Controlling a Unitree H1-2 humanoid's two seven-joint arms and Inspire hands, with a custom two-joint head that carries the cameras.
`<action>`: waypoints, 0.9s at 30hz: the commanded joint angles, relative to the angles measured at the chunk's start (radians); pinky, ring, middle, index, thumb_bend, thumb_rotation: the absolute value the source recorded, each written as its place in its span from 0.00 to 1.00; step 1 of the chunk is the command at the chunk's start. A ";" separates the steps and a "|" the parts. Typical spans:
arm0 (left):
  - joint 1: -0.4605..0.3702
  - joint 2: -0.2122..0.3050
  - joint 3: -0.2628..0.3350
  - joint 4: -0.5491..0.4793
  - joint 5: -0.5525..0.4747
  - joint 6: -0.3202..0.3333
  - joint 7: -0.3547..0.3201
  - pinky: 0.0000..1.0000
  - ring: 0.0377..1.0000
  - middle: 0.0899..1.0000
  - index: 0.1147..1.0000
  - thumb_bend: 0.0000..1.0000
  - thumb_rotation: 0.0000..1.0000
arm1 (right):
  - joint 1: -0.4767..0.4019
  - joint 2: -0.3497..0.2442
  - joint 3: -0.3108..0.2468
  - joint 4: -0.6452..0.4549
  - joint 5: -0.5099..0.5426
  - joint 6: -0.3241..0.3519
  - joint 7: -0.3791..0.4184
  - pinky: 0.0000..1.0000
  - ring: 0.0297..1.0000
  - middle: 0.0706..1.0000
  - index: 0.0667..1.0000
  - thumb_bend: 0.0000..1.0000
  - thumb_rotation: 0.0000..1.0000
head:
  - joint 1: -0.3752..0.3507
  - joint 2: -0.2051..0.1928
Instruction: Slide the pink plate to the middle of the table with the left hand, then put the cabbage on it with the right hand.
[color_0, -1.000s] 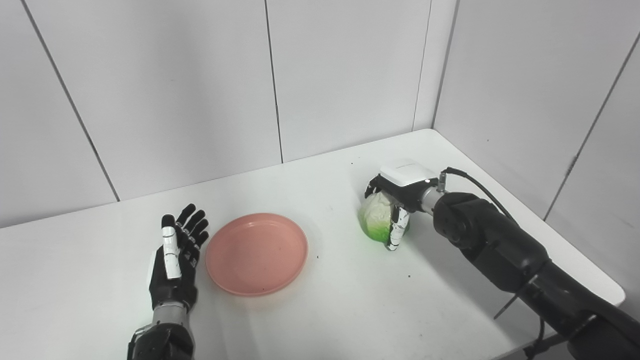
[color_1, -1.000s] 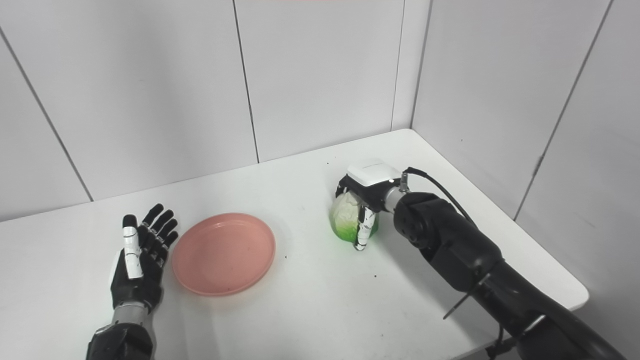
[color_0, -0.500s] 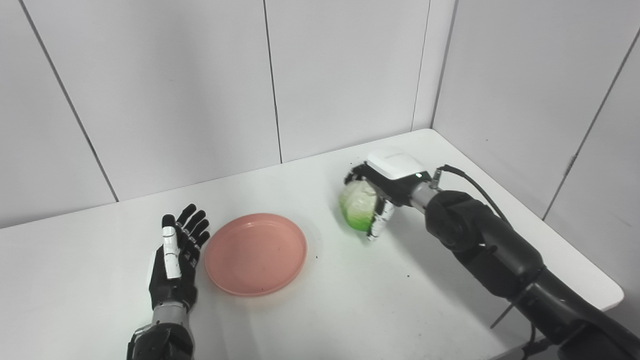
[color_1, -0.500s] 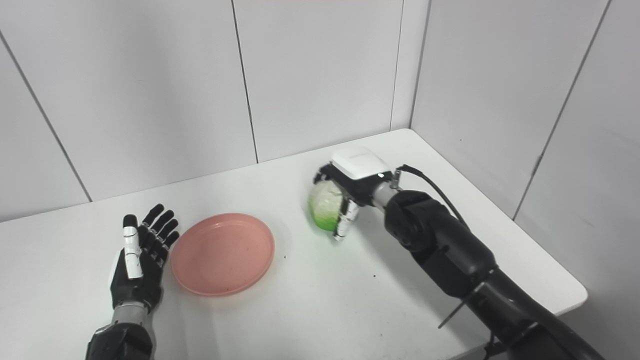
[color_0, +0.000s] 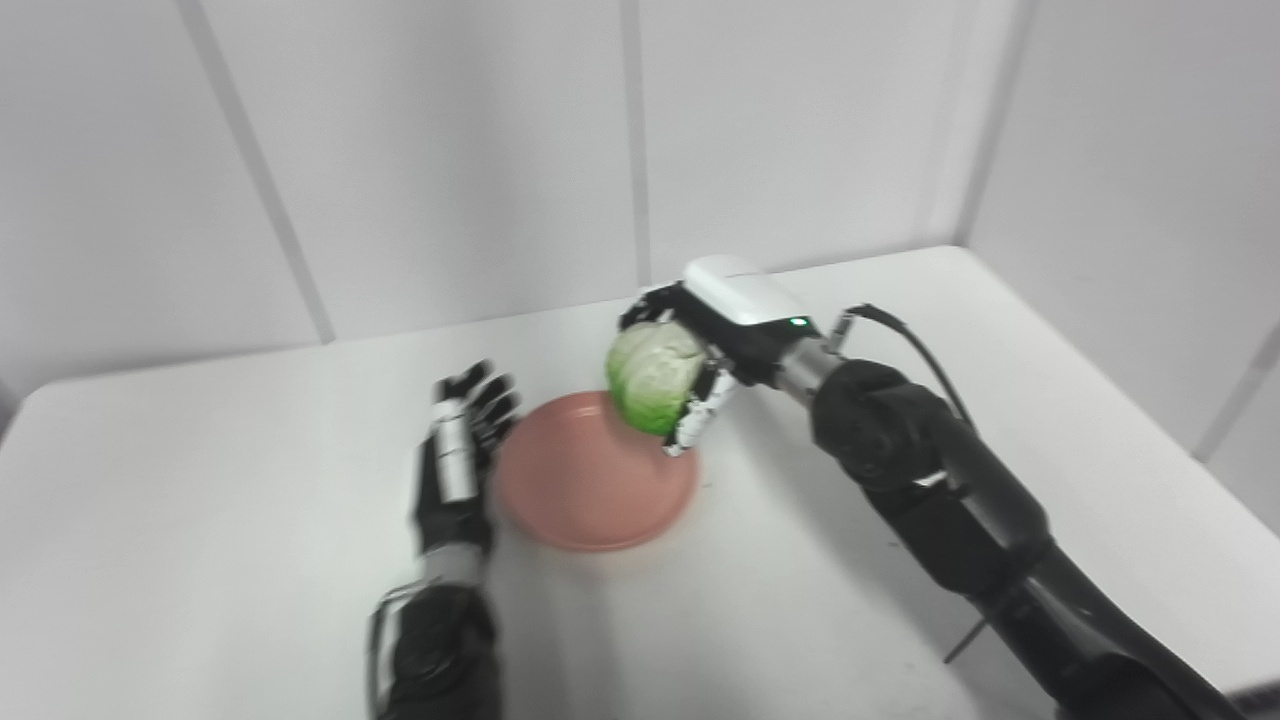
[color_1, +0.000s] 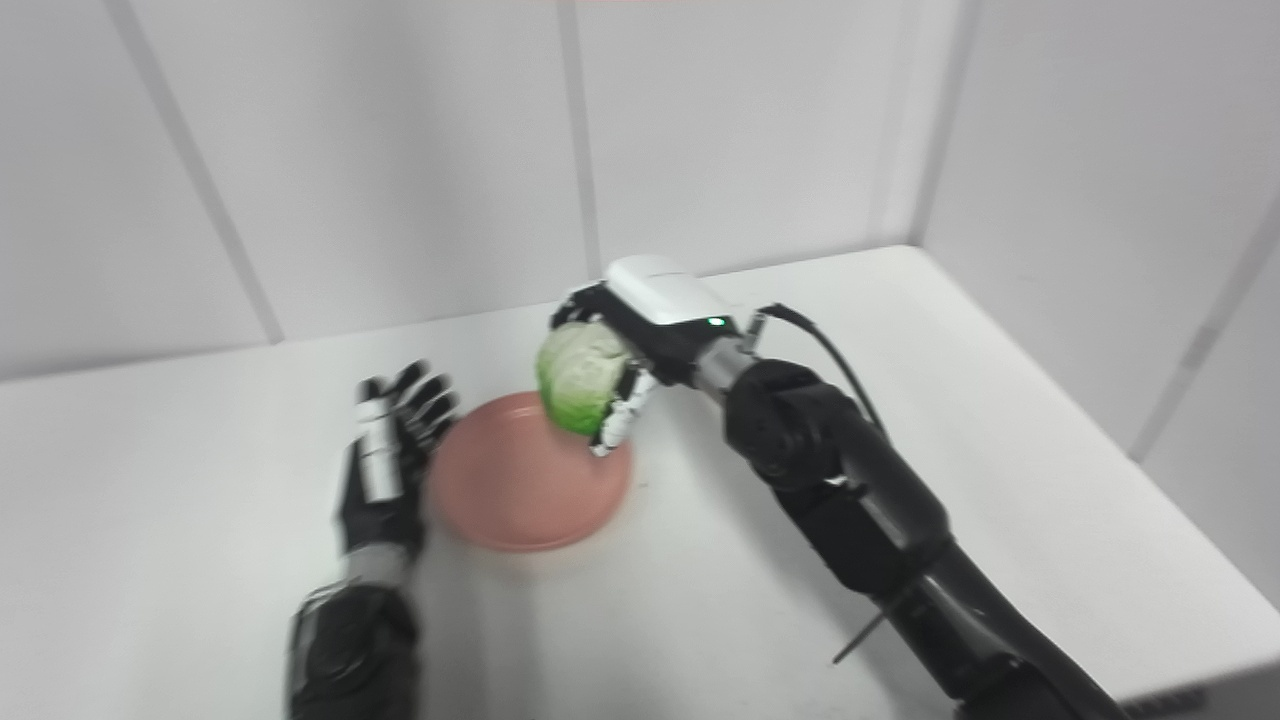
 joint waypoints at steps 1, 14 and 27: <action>-0.034 -0.004 -0.017 0.001 0.048 -0.065 0.032 0.78 0.78 0.77 0.82 0.69 0.97 | -0.066 0.001 0.010 0.004 -0.008 -0.048 -0.009 0.42 0.42 0.46 0.45 0.52 0.00 | 0.028 0.005; -0.007 -0.018 -0.073 -0.064 0.145 -0.012 0.089 0.88 0.88 0.87 0.86 0.67 1.00 | -0.119 0.023 0.130 0.154 -0.091 -0.132 0.002 0.35 0.39 0.46 0.49 0.52 0.00 | 0.106 0.021; -0.009 -0.023 -0.064 -0.061 0.121 -0.037 0.101 0.83 0.84 0.84 0.83 0.66 1.00 | -0.141 0.007 0.153 0.195 -0.135 -0.152 0.022 0.36 0.40 0.47 0.47 0.52 0.00 | 0.076 0.027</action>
